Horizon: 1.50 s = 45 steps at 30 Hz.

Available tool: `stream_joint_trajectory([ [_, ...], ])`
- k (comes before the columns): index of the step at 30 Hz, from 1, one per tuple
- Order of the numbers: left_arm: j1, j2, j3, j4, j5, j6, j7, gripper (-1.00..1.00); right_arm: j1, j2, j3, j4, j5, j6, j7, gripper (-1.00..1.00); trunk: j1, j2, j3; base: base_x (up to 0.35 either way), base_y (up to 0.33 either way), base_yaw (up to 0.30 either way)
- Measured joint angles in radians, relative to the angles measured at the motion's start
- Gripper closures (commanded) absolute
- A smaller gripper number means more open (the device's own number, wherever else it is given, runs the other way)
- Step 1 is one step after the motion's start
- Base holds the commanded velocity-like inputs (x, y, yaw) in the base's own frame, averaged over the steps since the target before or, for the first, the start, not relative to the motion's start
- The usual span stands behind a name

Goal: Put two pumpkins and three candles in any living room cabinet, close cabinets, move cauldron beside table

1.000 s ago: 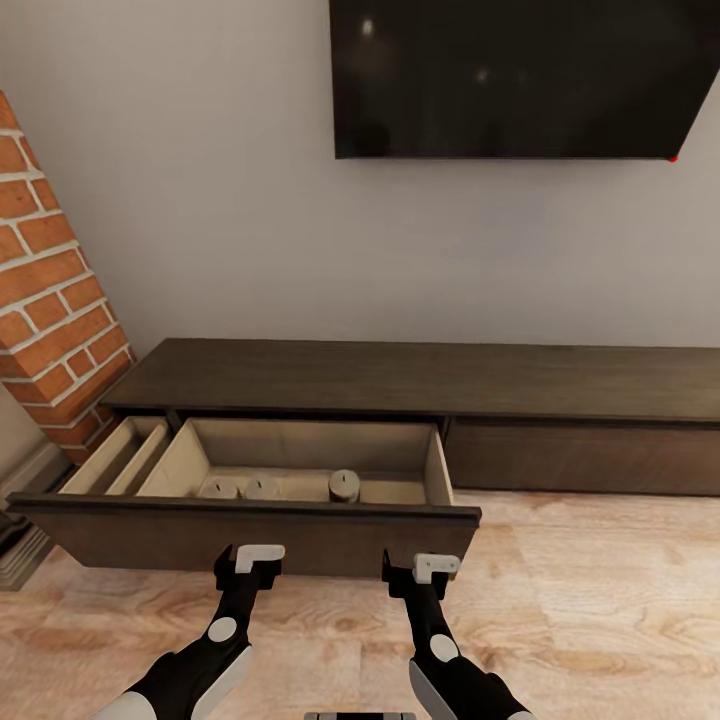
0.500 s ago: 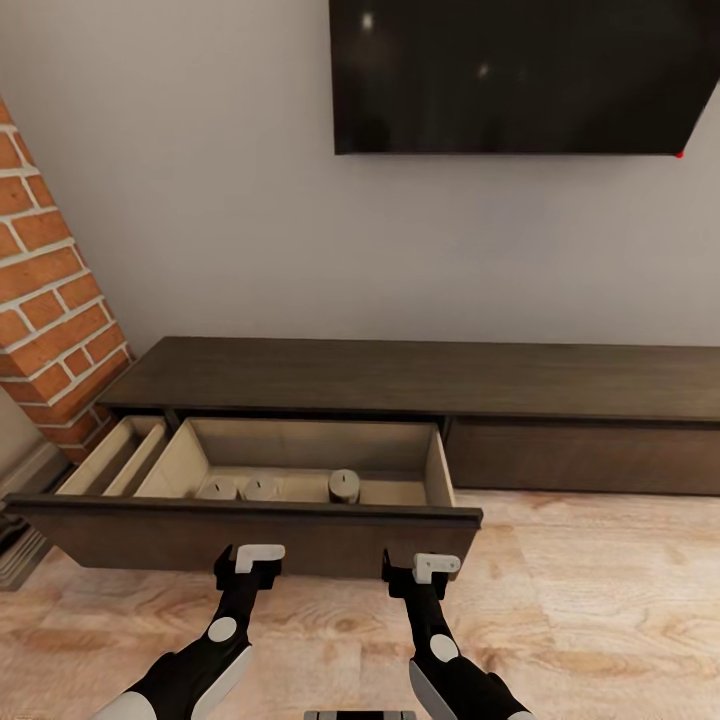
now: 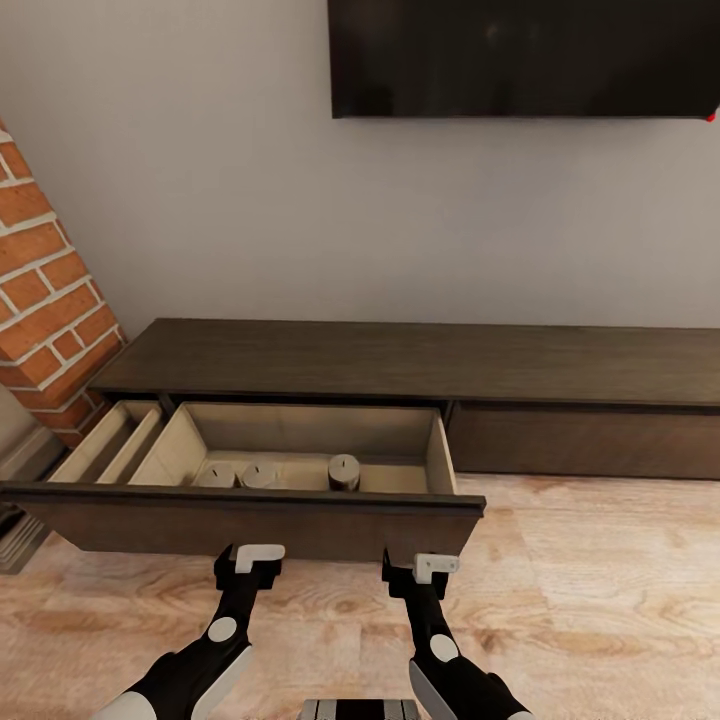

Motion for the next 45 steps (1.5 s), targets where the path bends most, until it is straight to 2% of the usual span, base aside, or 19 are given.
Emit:
stream_joint_trajectory([
  [35, 0.0, 0.0, 0.0, 0.0, 0.0, -0.001, 0.002, -1.0, 0.0, 0.0, 0.0, 0.0, 0.0, 0.0, 0.0, -1.0, 0.0, 0.0, 0.0, 0.054, 0.0, 0.0],
  [45, 0.0, 0.0, -0.003, 0.0, 0.0, 0.0, 0.001, -1.0, 0.0, 0.0, 0.0, 0.0, 0.0, 0.0, 0.0, -1.0, 0.0, 0.0, 0.0, 0.164, 0.0, 0.0],
])
